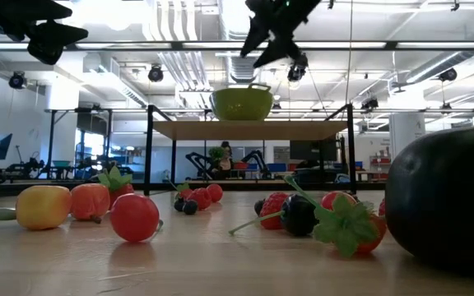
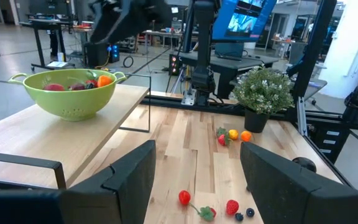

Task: Pick & Place Fruit
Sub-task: Put the strawberry into the green colander on the shelf

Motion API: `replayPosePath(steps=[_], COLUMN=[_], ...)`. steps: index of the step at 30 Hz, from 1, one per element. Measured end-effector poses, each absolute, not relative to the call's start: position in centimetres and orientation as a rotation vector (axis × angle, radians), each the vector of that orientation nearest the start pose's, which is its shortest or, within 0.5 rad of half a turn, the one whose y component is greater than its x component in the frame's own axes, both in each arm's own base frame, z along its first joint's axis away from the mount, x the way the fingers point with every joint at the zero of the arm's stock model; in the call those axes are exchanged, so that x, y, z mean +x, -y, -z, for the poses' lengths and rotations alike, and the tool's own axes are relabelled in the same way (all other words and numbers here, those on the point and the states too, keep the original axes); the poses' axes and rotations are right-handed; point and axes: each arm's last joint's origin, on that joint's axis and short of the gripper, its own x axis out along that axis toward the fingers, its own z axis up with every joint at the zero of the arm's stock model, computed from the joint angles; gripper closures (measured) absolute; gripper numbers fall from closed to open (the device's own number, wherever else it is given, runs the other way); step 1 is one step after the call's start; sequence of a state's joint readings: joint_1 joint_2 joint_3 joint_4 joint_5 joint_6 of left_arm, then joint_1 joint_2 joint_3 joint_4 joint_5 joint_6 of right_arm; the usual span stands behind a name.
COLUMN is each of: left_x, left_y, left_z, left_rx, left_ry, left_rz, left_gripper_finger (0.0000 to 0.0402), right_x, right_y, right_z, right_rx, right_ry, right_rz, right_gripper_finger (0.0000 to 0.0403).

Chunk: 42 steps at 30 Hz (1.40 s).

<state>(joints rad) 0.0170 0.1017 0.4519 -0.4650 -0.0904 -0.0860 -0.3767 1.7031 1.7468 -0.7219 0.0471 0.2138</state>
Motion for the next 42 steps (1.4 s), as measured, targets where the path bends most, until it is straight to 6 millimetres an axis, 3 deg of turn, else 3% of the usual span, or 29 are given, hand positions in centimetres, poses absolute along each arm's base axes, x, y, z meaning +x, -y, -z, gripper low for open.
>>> replayPosePath(steps=[7, 15, 23, 30, 38, 42], left_x=[6.3, 6.3, 6.3, 6.3, 6.3, 6.3], left_y=[-0.4, -0.4, -0.4, -0.4, -0.4, -0.4], left_z=[-26.0, -26.0, -26.0, -26.0, -26.0, -26.0], left_rx=[-0.082, -0.082, -0.082, -0.082, -0.082, -0.082], left_ry=[-0.11, -0.11, -0.11, -0.11, -0.11, -0.11], left_rz=[-0.112, -0.112, -0.112, -0.112, -0.112, -0.112], left_gripper_finger=[0.0161, 0.0161, 0.0161, 0.0161, 0.0161, 0.0161], right_x=[34.4, 33.7, 32.7, 31.7, 30.7, 30.0], right_y=[9.8, 4.7, 0.4, -2.8, -5.9, -7.4], right_z=[-39.8, -39.6, -36.4, -33.2, -30.2, -29.0], right_rx=[0.278, 0.305, 0.372, 0.362, 0.323, 0.222], right_ry=[-0.713, -0.903, -1.15, -1.332, -1.444, -1.478], right_rz=[0.388, 0.307, 0.321, 0.344, 0.352, 0.335], right_gripper_finger=[0.0141, 0.0171, 0.0179, 0.0163, 0.0138, 0.0129])
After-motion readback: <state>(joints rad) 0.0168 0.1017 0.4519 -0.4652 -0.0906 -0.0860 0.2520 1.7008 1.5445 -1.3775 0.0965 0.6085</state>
